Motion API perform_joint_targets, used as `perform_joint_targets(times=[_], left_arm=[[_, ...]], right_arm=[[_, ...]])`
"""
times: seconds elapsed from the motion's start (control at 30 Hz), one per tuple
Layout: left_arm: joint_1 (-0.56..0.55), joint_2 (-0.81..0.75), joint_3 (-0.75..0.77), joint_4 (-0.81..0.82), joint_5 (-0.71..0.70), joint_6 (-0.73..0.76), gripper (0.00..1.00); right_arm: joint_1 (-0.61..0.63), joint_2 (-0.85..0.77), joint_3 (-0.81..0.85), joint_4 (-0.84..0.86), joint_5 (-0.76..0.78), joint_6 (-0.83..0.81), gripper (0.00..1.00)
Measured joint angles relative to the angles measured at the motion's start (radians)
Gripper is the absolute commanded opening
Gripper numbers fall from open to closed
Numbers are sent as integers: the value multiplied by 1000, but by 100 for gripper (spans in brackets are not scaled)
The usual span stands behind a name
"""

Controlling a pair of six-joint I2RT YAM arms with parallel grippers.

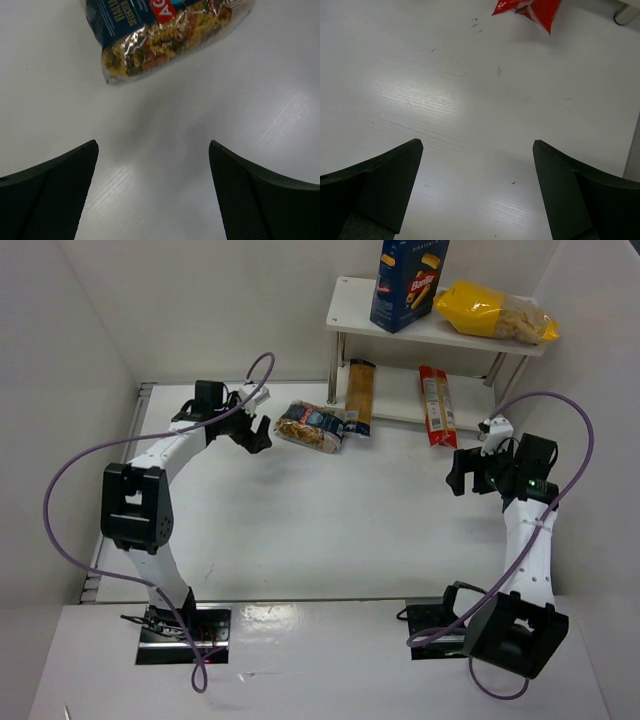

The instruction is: Place and organize the pasta boxes and bags onto the shelf

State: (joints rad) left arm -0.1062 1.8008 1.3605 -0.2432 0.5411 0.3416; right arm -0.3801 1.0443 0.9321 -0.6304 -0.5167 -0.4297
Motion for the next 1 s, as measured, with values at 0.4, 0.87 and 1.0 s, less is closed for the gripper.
perform_joint_targets(times=[0.4, 0.87, 1.0], left_arm=[[-48, 257, 211, 9, -59, 34, 96], [-57, 375, 373, -24, -91, 78, 92], [-63, 407, 404, -43, -94, 79, 92]], right_arm=[[-168, 5, 97, -60, -137, -10, 99], [-193, 5, 97, -75, -177, -17, 99], [-200, 5, 97, -84, -181, -18, 99]])
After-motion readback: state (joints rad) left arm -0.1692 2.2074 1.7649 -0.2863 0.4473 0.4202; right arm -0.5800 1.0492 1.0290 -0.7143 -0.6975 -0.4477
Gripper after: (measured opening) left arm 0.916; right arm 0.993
